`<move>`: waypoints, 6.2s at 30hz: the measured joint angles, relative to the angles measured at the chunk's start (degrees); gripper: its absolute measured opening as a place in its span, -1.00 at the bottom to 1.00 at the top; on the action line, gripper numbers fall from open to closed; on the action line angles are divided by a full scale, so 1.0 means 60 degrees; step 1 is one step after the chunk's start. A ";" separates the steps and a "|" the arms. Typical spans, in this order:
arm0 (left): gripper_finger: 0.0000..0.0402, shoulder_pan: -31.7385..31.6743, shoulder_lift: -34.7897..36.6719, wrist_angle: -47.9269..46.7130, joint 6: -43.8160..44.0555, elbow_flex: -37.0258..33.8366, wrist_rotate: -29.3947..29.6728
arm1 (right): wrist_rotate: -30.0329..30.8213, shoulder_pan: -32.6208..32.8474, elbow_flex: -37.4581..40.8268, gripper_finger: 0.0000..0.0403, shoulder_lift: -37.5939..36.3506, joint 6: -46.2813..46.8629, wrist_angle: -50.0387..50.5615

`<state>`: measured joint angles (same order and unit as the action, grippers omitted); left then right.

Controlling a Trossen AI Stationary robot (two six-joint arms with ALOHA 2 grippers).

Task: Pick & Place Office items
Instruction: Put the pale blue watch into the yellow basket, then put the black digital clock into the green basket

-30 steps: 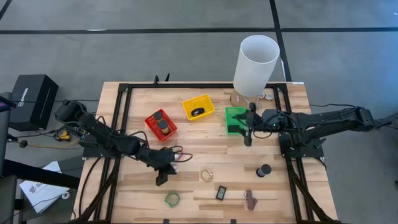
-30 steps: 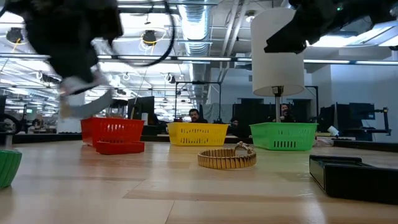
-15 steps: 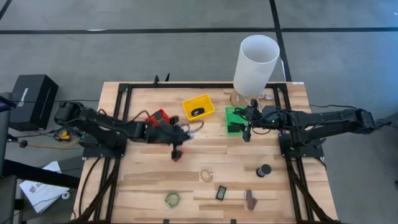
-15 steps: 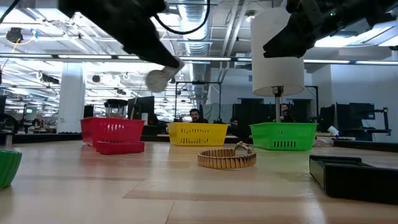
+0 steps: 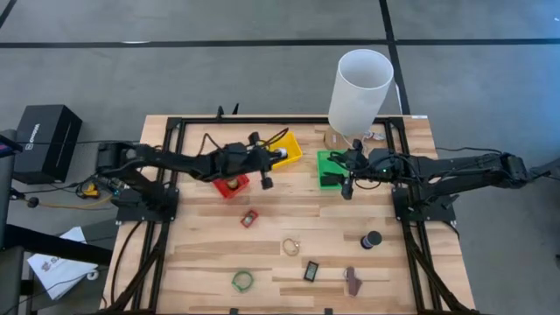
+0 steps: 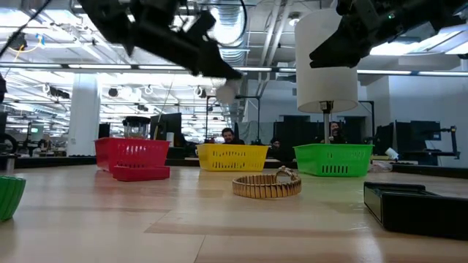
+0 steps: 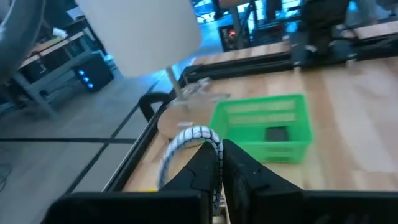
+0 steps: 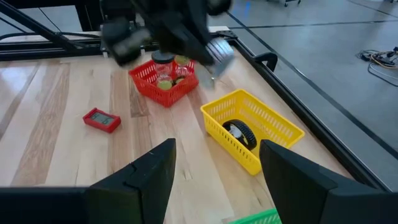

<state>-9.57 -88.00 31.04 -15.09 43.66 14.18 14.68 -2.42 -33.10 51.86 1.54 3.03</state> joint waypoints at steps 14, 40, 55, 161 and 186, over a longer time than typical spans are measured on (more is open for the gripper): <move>-0.93 -0.1215 -0.2059 0.1451 0.1301 -0.0022 0.1562 | 0.0000 0.0017 0.0000 0.11 0.0000 0.0001 -0.0011; -0.92 -0.1252 -0.2055 -0.0220 0.2921 -0.0062 0.1558 | -0.0004 0.1975 0.0000 0.11 0.0000 0.0601 -0.0004; -0.90 -0.1620 -0.2423 -0.0293 0.2921 -0.0062 0.0564 | 0.0033 0.2152 0.0000 0.11 0.0000 0.1002 -0.0011; -0.28 -0.1601 -0.2412 -0.0112 0.2844 -0.0055 0.0553 | -0.4299 0.5092 -0.7389 -0.09 0.9966 -0.1854 0.4648; -0.28 -0.1587 -0.2412 -0.0106 0.2921 -0.0055 0.0549 | -0.2711 0.5883 -0.8561 0.19 1.1169 -0.3900 0.6181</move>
<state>-19.09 -102.48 30.40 2.44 43.33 17.47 -1.59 32.88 -84.47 118.87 -21.86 40.11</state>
